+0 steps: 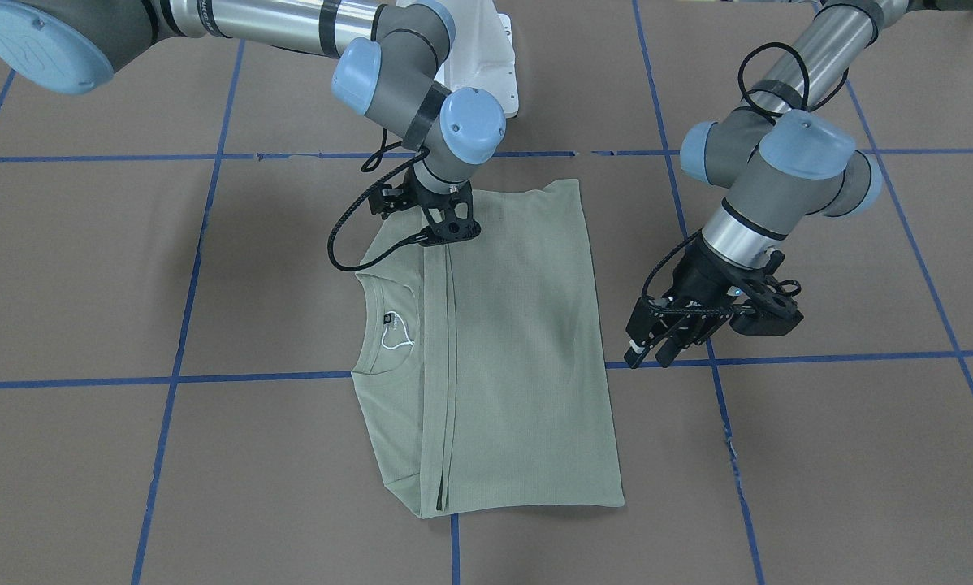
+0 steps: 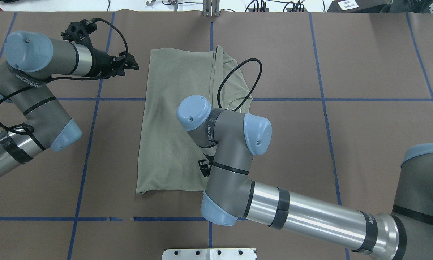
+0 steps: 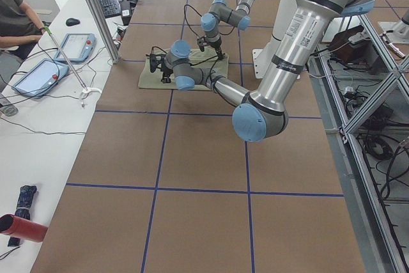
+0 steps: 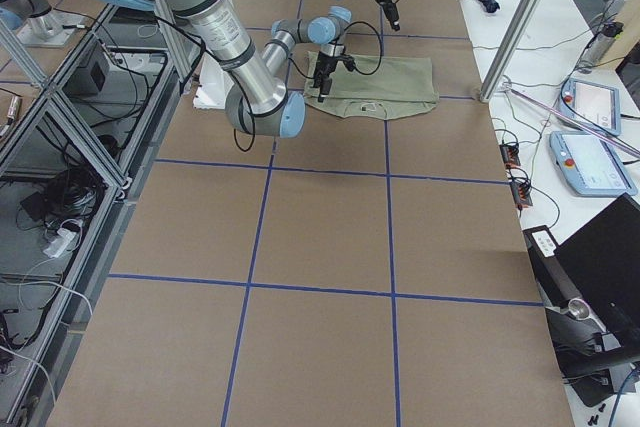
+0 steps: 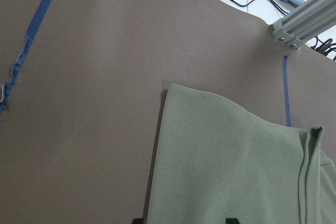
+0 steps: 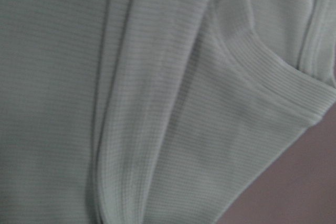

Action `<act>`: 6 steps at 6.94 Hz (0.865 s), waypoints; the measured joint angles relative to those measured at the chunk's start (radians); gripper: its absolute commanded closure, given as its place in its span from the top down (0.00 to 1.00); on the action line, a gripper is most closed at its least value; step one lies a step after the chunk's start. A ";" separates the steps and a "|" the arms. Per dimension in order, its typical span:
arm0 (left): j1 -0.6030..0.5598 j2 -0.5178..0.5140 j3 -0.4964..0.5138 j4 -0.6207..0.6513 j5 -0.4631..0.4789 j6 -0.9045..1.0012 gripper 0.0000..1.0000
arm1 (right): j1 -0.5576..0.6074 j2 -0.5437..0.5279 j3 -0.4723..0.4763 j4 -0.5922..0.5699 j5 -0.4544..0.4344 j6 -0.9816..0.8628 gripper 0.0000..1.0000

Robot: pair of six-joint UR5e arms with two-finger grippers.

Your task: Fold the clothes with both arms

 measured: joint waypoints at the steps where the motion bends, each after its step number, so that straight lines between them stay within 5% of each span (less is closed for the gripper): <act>1: -0.001 0.000 -0.008 0.003 -0.007 -0.001 0.60 | 0.012 -0.084 0.096 -0.044 0.000 -0.029 1.00; 3: -0.002 0.001 -0.024 0.005 -0.026 -0.005 0.60 | 0.024 -0.218 0.288 -0.096 -0.005 -0.056 1.00; 6: -0.003 0.025 -0.056 0.006 -0.031 -0.006 0.61 | 0.045 -0.138 0.247 -0.052 -0.017 -0.056 1.00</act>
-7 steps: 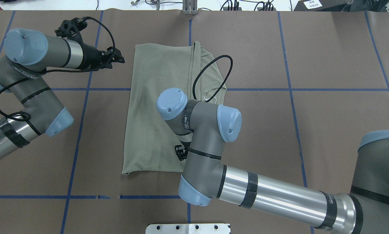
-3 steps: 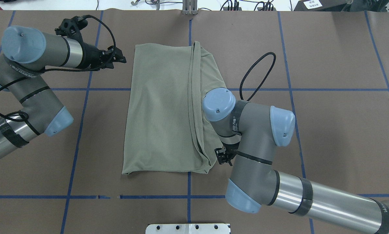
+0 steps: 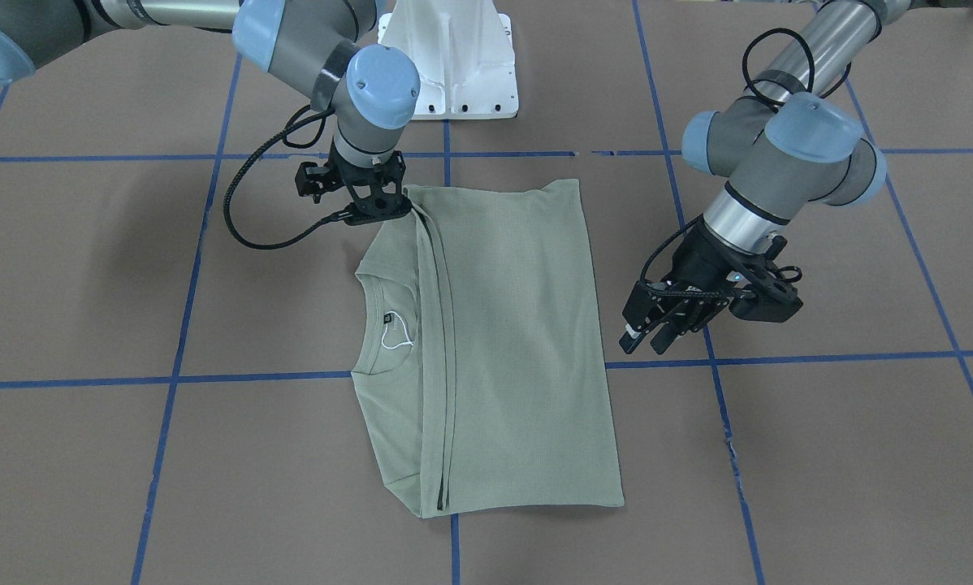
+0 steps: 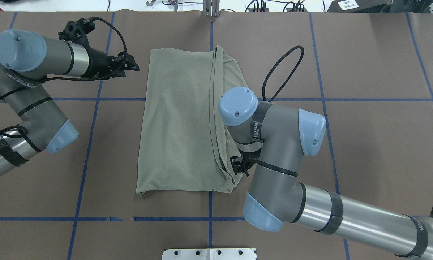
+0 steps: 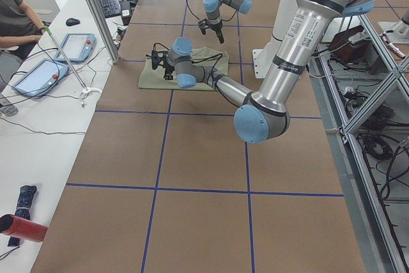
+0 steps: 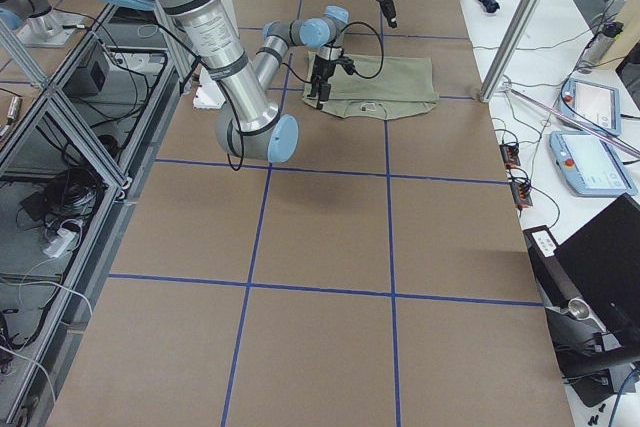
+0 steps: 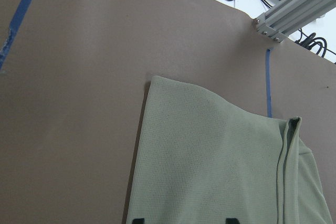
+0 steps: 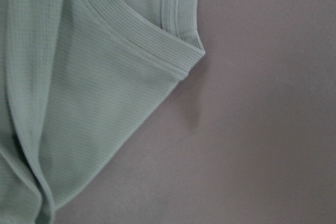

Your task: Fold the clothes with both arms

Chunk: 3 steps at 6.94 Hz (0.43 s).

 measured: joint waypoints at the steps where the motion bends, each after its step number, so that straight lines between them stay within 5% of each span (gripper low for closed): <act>1: 0.000 0.008 -0.009 0.000 -0.001 0.000 0.61 | 0.007 0.050 -0.070 0.065 -0.001 0.006 1.00; 3: 0.000 0.011 -0.013 0.000 -0.001 0.000 0.62 | 0.010 0.177 -0.241 0.139 -0.001 0.016 1.00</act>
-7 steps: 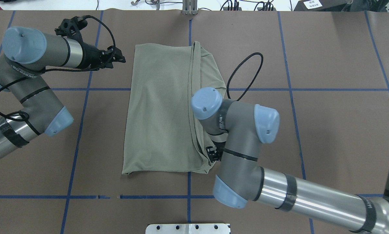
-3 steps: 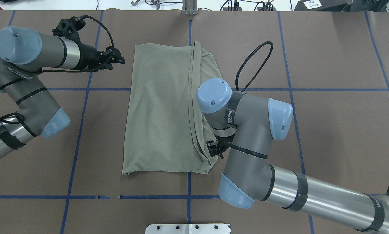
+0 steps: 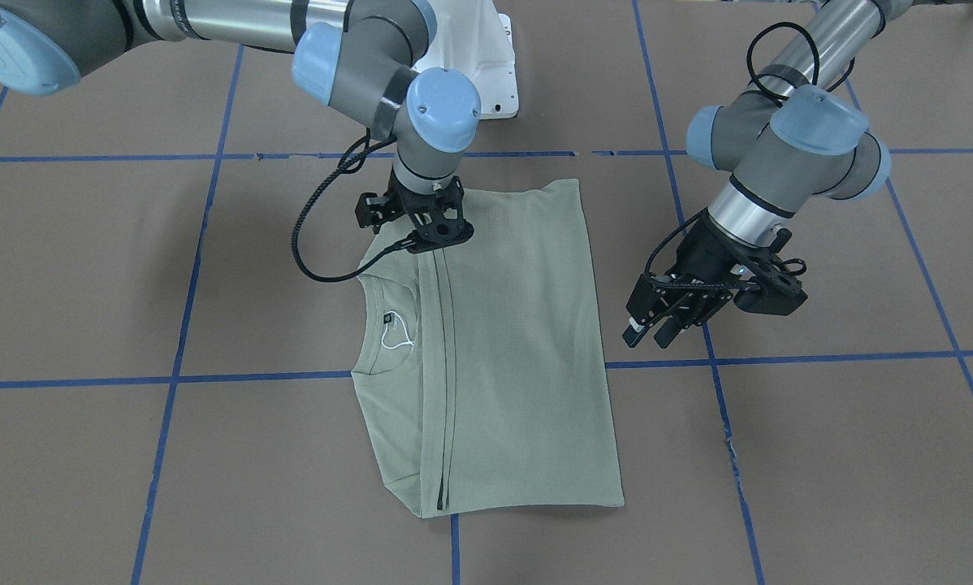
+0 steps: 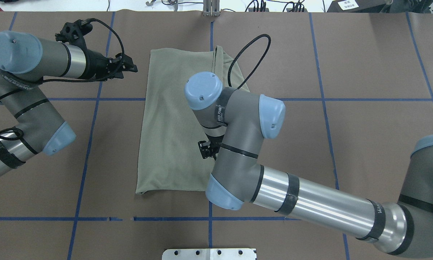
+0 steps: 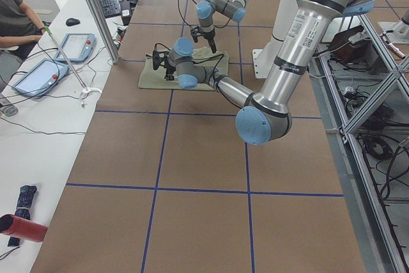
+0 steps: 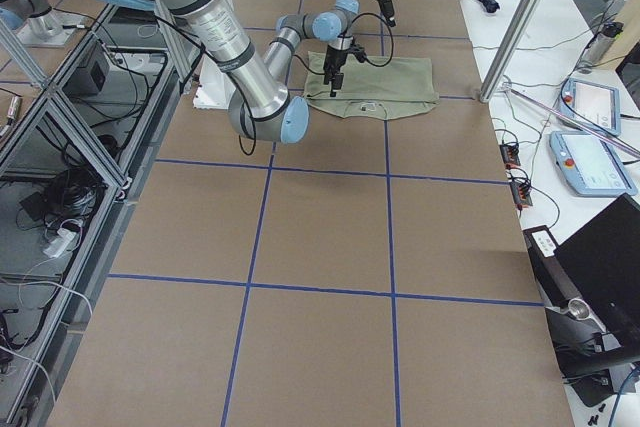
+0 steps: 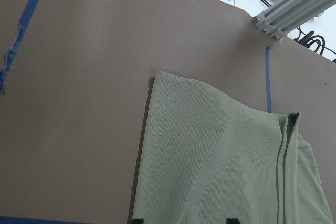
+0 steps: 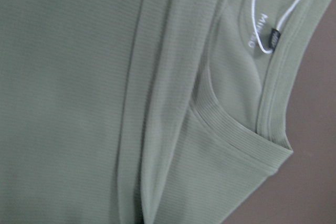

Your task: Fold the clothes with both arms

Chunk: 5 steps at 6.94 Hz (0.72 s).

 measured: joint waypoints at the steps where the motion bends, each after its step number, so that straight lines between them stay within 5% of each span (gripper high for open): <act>1: 0.001 0.000 0.000 0.000 0.000 0.000 0.62 | 0.000 0.035 -0.060 0.026 -0.001 0.002 1.00; 5: 0.002 0.001 0.003 0.001 -0.001 0.000 0.64 | -0.002 0.052 -0.150 0.061 -0.004 0.003 1.00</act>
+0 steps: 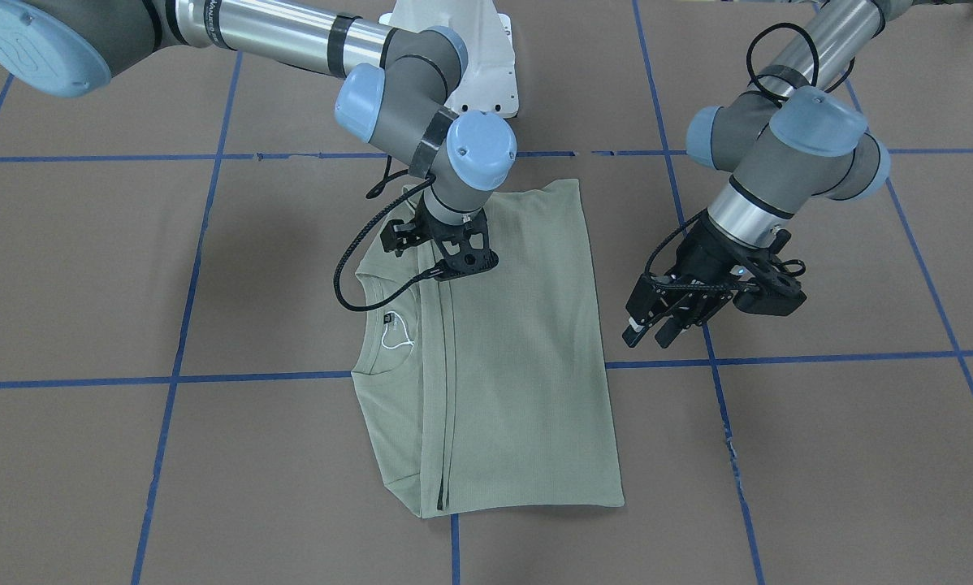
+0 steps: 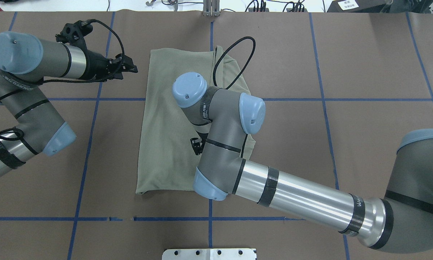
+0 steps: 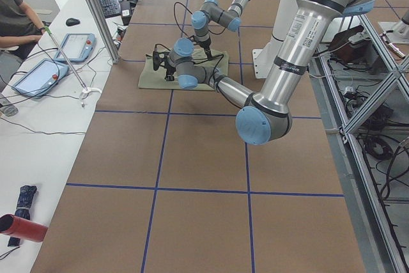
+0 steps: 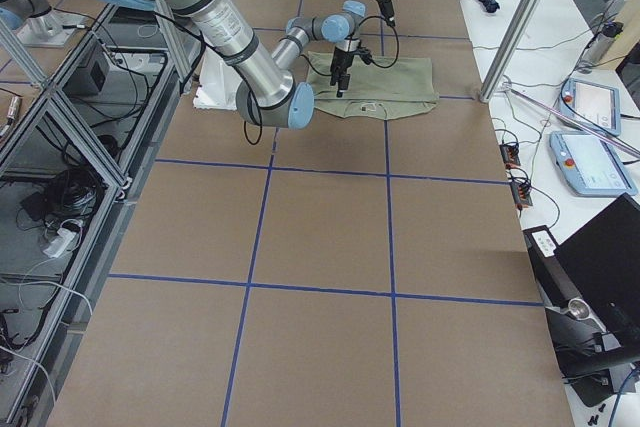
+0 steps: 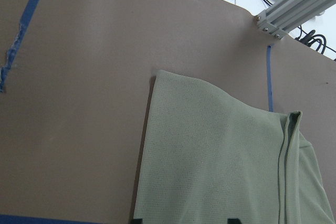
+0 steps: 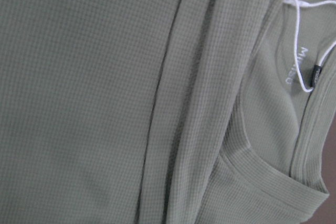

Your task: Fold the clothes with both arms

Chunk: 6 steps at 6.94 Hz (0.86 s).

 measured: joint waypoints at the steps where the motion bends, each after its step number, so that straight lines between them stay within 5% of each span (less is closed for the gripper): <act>1: 0.000 0.000 0.001 0.000 0.000 0.000 0.64 | -0.001 -0.005 -0.003 -0.003 0.001 0.001 1.00; 6: 0.000 0.000 0.001 0.000 0.000 0.000 0.64 | 0.000 -0.032 0.001 -0.019 0.008 0.001 1.00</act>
